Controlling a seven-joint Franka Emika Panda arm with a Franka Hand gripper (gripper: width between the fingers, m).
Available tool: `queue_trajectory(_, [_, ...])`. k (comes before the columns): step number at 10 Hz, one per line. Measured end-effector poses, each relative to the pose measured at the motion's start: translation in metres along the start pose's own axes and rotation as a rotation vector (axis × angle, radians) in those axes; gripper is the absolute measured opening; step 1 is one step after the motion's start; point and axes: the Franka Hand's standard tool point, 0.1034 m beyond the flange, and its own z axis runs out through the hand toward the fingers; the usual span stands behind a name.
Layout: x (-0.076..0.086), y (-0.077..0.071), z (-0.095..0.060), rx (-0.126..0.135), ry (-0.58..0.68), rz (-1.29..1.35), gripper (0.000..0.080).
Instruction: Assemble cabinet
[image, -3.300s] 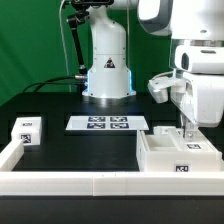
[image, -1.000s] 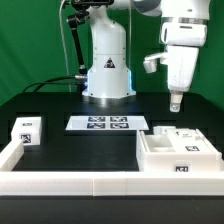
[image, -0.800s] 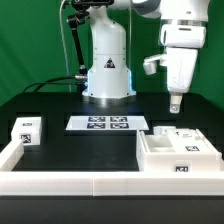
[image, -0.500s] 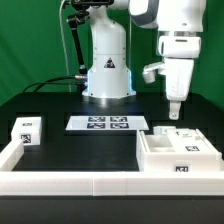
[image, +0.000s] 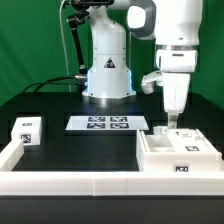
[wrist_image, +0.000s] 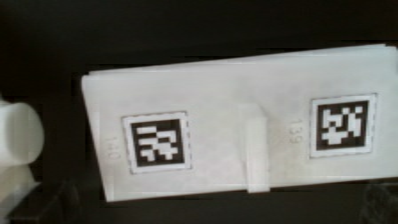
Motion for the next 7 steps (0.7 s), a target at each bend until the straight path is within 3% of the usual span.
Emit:
queue_trajectory(5, [-0.002, -0.009, 0.016, 0.033, -0.004, 0.002, 0.0797])
queue_trajectory(6, [-0.002, -0.010, 0.017, 0.037, -0.005, 0.002, 0.0681])
queue_trajectory(7, [-0.002, -0.011, 0.019, 0.041, -0.005, 0.002, 0.0681])
